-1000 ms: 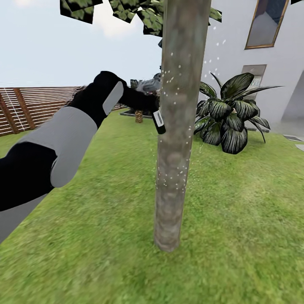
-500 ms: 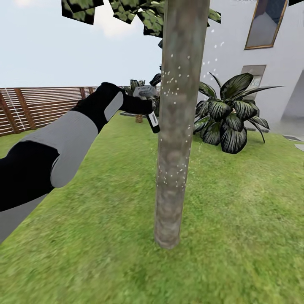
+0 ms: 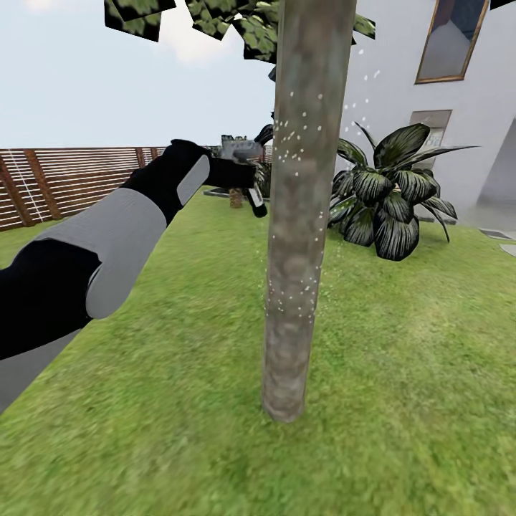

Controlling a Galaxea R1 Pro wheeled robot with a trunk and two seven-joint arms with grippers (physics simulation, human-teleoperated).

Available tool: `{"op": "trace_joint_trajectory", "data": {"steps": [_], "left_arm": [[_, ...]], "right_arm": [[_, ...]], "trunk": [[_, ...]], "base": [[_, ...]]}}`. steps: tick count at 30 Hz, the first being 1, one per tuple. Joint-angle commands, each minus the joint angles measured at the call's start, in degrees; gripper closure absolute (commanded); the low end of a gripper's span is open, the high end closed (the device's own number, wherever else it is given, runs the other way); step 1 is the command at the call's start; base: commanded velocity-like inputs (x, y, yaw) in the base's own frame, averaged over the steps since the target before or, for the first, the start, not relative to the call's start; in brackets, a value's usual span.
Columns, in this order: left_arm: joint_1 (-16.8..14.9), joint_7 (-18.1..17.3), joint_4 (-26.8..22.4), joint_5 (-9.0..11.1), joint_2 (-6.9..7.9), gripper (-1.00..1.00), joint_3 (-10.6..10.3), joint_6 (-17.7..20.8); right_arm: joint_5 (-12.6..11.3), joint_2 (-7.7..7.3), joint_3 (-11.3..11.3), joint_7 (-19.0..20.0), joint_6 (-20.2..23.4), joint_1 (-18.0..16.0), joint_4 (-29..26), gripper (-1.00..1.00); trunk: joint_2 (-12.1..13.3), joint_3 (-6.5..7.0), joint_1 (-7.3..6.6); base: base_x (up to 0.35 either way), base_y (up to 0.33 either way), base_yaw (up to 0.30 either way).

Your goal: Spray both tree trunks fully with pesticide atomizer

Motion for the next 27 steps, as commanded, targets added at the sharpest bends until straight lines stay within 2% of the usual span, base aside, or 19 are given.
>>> {"op": "trace_joint_trajectory", "data": {"steps": [1, 2, 4, 6, 8, 10, 12, 14, 20, 23, 25, 27], "left_arm": [[-0.1, -1.5, 0.0, 0.1, 0.0, 1.0, -0.1, 0.2], [-0.1, -2.4, 0.1, 0.1, 0.0, 1.0, -0.1, 0.2], [-0.1, -10.8, 0.3, 0.0, 0.0, 1.0, 0.0, 0.2], [-0.1, -17.5, 0.9, -0.1, 0.0, 1.0, -0.4, 0.2], [0.0, -20.1, 1.5, -0.1, 0.0, 1.0, -2.0, 0.2], [0.2, -22.4, 2.1, -0.1, 0.0, 1.0, -7.7, 0.2], [1.0, -22.9, 2.2, -0.1, 0.0, 1.0, -9.3, 0.1], [4.1, -23.2, 2.3, -0.1, 0.0, 1.0, -10.6, -0.2], [10.6, -22.6, 2.8, -0.2, 0.0, 1.0, -10.9, -3.7], [11.9, -22.3, 7.3, -0.4, 0.0, 1.0, -10.8, -6.1], [12.2, -19.7, 12.8, -0.5, 0.0, 1.0, -10.8, -12.3], [12.3, -18.5, 14.1, -0.4, 0.0, 1.0, -10.8, -13.7]], "right_arm": [[0.5, 0.01, 0.1, -0.4, -0.3, -0.1, 0.3, -1.0], [0.5, 0.01, 0.1, -0.4, -0.3, -0.1, 0.3, -1.0], [0.5, 0.01, 0.1, -0.4, -0.3, -0.1, 0.3, -1.0], [0.5, 0.01, 0.1, -0.4, -0.3, -0.1, 0.3, -1.0], [0.5, 0.01, 0.1, -0.4, -0.3, -0.1, 0.3, -1.0], [0.5, 0.01, 0.1, -0.4, -0.3, -0.1, 0.3, -1.0], [0.5, 0.01, 0.1, -0.4, -0.3, -0.1, 0.3, -1.0], [0.5, 0.05, 0.1, -0.4, -0.3, -0.1, 0.3, -1.0], [0.5, 0.07, 0.1, -0.4, -0.3, -0.1, 0.3, -1.0], [0.5, 0.09, 0.1, -0.4, -0.3, -0.1, 0.3, -1.0], [0.5, 0.1, 0.1, -0.4, -0.3, -0.1, 0.3, -1.0], [0.5, 0.1, 0.1, -0.4, -0.3, -0.1, 0.3, -1.0]], "trunk": [[-0.1, -0.13, 0.04], [-0.1, -0.13, 0.04], [-0.1, -0.13, 0.04], [-0.1, -0.13, 0.04], [-0.1, -0.13, 0.04], [-0.1, -0.13, 0.04], [-0.1, -0.13, 0.04], [-0.1, -0.13, 0.04], [-0.1, -0.13, 0.04], [-0.1, -0.13, 0.04], [-0.1, -0.13, 0.04], [-0.1, -0.13, 0.04]], "base": [[0.0, 0.0, 0.0], [0.0, 0.0, 0.0], [0.0, 0.0, 0.0], [0.0, 0.0, 0.0], [0.0, 0.0, 0.0], [0.0, 0.0, 0.0], [0.0, 0.0, 0.0], [0.0, 0.0, 0.0], [0.0, 0.0, 0.0], [0.0, 0.0, 0.0], [0.0, 0.0, 0.0], [0.0, 0.0, 0.0]]}}
